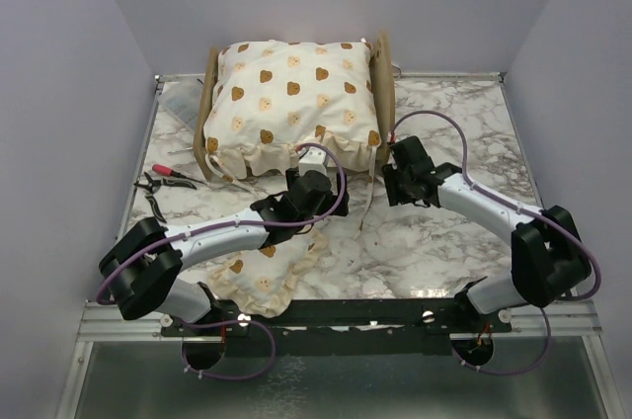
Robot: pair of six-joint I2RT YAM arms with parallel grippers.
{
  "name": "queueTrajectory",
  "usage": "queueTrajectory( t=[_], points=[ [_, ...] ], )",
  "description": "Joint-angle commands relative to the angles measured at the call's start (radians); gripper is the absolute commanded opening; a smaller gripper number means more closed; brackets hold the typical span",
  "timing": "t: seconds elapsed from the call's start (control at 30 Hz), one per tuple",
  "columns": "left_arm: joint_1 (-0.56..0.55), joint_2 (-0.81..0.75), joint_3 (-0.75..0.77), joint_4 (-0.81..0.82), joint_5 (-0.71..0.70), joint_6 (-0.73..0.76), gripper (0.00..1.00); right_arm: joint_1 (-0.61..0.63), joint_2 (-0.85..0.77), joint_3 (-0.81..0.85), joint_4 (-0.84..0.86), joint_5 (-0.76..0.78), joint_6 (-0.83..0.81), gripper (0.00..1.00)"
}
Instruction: Set up the pet bed
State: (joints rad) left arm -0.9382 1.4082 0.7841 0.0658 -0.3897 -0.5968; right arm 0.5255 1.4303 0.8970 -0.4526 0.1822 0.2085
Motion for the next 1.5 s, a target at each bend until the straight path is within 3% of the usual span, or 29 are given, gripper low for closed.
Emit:
queueTrajectory(
  t=[0.0,0.27,0.57,0.67,0.83,1.17,1.47],
  points=[
    [-0.007,-0.031,-0.009,-0.021,-0.019,0.017,0.99,-0.062,0.085,0.004,0.028,0.053,-0.088,0.53],
    [-0.008,-0.052,-0.022,-0.035,-0.022,0.02,0.99,-0.127,0.145,-0.04,0.185,-0.063,-0.113,0.53],
    [-0.007,-0.041,-0.016,-0.038,0.001,0.016,0.99,-0.152,0.247,0.006,0.175,-0.129,-0.128,0.49],
    [-0.007,-0.04,-0.017,-0.04,0.006,0.014,0.99,-0.159,0.273,0.028,0.141,-0.13,-0.121,0.38],
    [-0.007,-0.029,-0.014,-0.04,0.021,0.009,0.99,-0.16,0.263,0.03,0.084,-0.102,-0.075,0.01],
    [-0.03,0.088,0.081,-0.038,0.065,0.039,0.98,-0.161,-0.003,-0.151,0.065,-0.222,0.172,0.0],
    [-0.078,0.331,0.264,-0.039,0.04,0.118,0.94,-0.16,-0.171,-0.261,0.158,-0.346,0.255,0.0]
  ],
)
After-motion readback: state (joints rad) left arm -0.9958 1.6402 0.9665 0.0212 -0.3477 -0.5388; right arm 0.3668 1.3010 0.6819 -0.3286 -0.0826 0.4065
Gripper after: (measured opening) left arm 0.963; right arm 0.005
